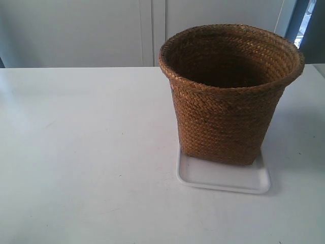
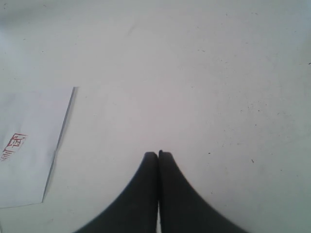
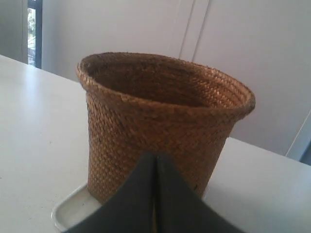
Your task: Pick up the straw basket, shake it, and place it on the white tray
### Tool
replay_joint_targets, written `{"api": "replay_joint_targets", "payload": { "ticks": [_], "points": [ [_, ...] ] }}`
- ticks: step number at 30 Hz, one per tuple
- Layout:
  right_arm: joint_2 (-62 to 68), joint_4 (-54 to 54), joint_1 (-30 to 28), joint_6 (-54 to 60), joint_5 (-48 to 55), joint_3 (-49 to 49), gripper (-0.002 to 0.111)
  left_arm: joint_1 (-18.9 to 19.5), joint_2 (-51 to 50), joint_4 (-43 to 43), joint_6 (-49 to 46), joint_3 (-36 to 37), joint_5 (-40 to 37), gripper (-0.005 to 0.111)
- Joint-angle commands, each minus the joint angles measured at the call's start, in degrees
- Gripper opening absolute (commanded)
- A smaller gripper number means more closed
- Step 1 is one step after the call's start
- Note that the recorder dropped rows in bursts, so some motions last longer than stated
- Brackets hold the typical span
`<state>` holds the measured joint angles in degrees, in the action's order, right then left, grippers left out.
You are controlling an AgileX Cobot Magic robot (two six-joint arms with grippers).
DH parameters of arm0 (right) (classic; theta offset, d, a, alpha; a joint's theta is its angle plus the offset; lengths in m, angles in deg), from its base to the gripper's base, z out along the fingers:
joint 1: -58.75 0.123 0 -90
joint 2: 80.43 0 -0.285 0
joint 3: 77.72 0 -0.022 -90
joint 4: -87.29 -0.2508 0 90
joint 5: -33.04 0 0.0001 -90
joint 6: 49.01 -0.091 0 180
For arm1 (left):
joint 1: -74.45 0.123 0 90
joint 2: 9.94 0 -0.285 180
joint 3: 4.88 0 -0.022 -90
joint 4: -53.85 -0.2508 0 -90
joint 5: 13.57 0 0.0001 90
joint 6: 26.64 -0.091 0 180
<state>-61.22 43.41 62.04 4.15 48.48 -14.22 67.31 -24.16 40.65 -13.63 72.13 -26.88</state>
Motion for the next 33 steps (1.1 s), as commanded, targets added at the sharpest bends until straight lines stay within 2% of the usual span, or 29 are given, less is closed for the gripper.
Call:
{"api": "replay_joint_targets", "payload": {
  "ticks": [1,6,9,12,18,33],
  "points": [
    [-0.4,-0.1,0.0,-1.0,-1.2,2.1,0.0,0.2,0.3,-0.3,0.1,0.2,-0.2,0.0],
    [-0.7,1.6,0.0,-9.1,-6.2,5.4,0.0,0.2,0.3,-0.3,0.1,0.2,-0.2,0.0],
    [-2.6,9.0,0.0,-13.9,-9.8,8.8,0.0,0.2,0.3,-0.3,0.1,0.2,-0.2,0.0],
    [-4.9,18.0,-0.9,-23.4,-13.4,12.1,0.0,0.2,0.3,-0.3,0.1,0.2,-0.2,0.0],
    [-9.1,34.2,-5.6,-41.6,-12.3,13.7,0.0,0.2,0.3,-0.3,0.1,0.2,-0.2,0.0],
    [-10.0,35.2,-5.8,-40.2,1.2,13.7,0.0,0.2,0.3,-0.3,0.1,0.2,-0.2,0.0]
  ]
}}
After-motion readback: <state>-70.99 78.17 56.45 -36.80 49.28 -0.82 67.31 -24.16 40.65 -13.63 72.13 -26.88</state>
